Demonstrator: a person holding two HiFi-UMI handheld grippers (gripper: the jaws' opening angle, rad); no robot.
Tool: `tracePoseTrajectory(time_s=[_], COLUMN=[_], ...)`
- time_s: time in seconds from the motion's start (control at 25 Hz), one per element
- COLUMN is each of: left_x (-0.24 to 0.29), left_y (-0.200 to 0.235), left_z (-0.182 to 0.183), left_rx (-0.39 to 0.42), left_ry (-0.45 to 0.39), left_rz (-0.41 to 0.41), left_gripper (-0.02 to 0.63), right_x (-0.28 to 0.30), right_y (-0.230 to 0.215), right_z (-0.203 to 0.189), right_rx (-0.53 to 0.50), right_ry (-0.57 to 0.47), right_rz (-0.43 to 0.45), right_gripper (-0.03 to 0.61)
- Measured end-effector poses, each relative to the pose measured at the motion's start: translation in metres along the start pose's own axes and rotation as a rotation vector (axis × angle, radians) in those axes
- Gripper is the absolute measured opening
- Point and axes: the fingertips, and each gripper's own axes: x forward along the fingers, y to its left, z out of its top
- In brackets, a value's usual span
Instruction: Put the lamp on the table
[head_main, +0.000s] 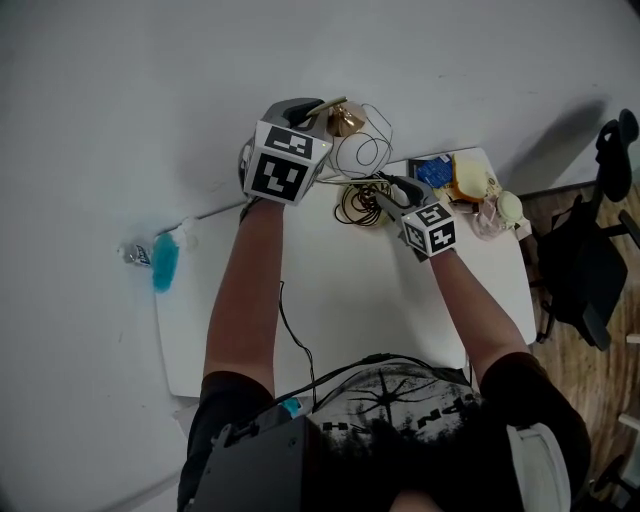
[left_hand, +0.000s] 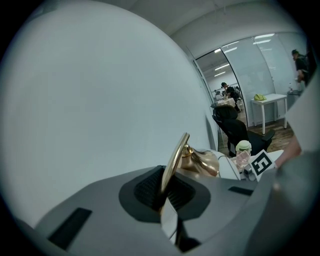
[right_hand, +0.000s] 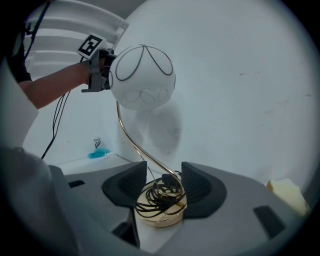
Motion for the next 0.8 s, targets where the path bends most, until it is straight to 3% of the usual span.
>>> tracePoseTrajectory(time_s=[0.8], left_x=[0.02], left_y=[-0.041], left_z=[0.022], left_rx=[0.134], left_ry=[0.01], left_rz=[0.0], left_gripper=[0.017], right_x=[-0.044], right_y=[0.013], right_z=[0.018], right_rx=[-0.025], right_ry=[-0.058], right_rz=[0.005], right_gripper=[0.206])
